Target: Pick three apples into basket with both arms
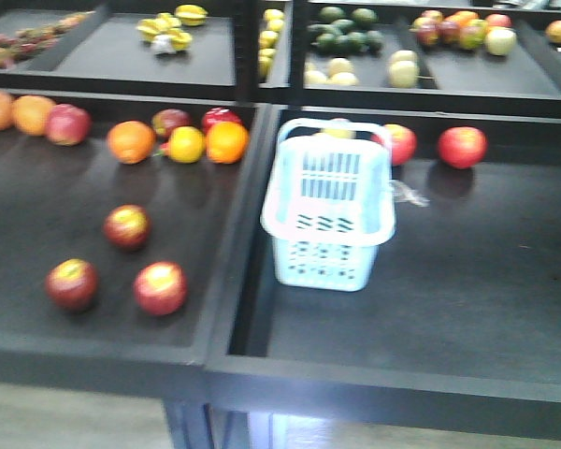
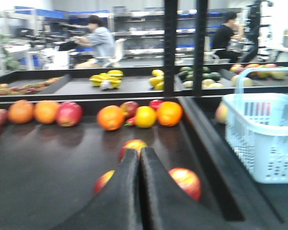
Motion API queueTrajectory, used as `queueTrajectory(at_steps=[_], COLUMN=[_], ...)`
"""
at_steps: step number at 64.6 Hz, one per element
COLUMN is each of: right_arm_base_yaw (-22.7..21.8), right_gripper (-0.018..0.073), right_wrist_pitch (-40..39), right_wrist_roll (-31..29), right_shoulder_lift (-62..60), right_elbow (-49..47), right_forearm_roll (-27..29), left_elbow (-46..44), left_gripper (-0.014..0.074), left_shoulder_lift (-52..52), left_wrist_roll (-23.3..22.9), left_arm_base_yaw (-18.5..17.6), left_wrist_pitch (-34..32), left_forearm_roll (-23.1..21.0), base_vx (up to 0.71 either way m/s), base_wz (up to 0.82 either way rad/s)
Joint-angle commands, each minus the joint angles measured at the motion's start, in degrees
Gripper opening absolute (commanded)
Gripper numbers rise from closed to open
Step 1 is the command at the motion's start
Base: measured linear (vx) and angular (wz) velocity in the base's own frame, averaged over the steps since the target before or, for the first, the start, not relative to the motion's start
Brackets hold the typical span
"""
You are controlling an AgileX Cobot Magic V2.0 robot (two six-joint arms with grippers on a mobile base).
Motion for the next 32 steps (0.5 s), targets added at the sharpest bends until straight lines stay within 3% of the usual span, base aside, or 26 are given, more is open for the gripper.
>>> queueTrajectory(at_steps=[1, 32], right_arm_base_yaw=[0.0, 0.0], right_gripper=[-0.0009, -0.0009], right_wrist_pitch=[-4.1, -4.1], right_wrist_roll=[-0.5, -0.5], right_shoulder_lift=[1.0, 1.0], right_elbow=[0.2, 0.2], right_forearm_roll=[-0.2, -0.2], left_elbow=[1.3, 1.3], left_gripper=[-0.0006, -0.0006], left_shoulder_lift=[-0.9, -0.9], left_wrist_roll=[-0.1, -0.1], left_arm_base_yaw=[0.0, 0.0], left_wrist_pitch=[-3.8, -3.8], left_forearm_roll=[-0.4, -0.4], base_vx=[0.13, 0.14], base_wz=[-0.47, -0.25])
